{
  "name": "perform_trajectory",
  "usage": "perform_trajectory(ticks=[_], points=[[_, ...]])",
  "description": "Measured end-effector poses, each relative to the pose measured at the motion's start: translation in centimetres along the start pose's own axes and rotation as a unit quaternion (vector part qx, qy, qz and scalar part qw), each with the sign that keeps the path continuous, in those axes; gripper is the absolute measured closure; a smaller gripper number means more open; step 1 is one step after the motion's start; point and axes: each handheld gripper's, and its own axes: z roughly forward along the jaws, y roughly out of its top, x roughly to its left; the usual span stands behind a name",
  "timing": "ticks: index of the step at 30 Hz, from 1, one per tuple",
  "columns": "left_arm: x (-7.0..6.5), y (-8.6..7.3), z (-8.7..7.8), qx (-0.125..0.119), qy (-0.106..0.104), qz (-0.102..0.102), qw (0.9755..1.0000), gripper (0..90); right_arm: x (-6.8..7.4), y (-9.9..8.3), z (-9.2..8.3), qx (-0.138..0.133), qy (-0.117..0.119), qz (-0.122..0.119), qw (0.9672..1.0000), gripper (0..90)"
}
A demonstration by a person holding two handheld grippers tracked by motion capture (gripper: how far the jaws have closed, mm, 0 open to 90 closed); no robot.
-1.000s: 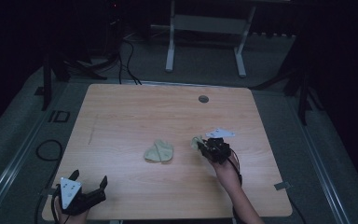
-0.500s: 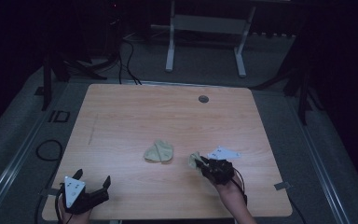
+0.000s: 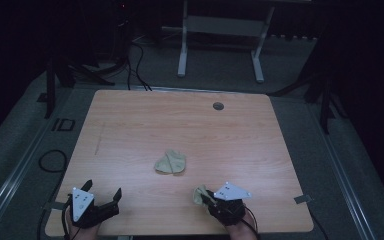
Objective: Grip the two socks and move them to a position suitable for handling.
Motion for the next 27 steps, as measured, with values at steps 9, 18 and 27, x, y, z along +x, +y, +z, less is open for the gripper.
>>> perform_trajectory(ticks=[9,18,27], points=[[-0.9,0.0,0.4,0.013,-0.032,0.014,0.9993,1.7,1.1,-1.3,3.4,0.033,0.007,-0.007,0.9994,74.2],[-1.1,0.0,0.4,0.013,-0.036,0.015,0.9992,1.7,1.4,-1.9,4.1,0.041,0.017,-0.001,0.999,57.2],[-4.0,1.1,0.0,0.022,-0.071,0.008,0.9972,1.7,-0.1,0.8,0.0,-0.005,0.028,-0.017,0.9994,26.6]])
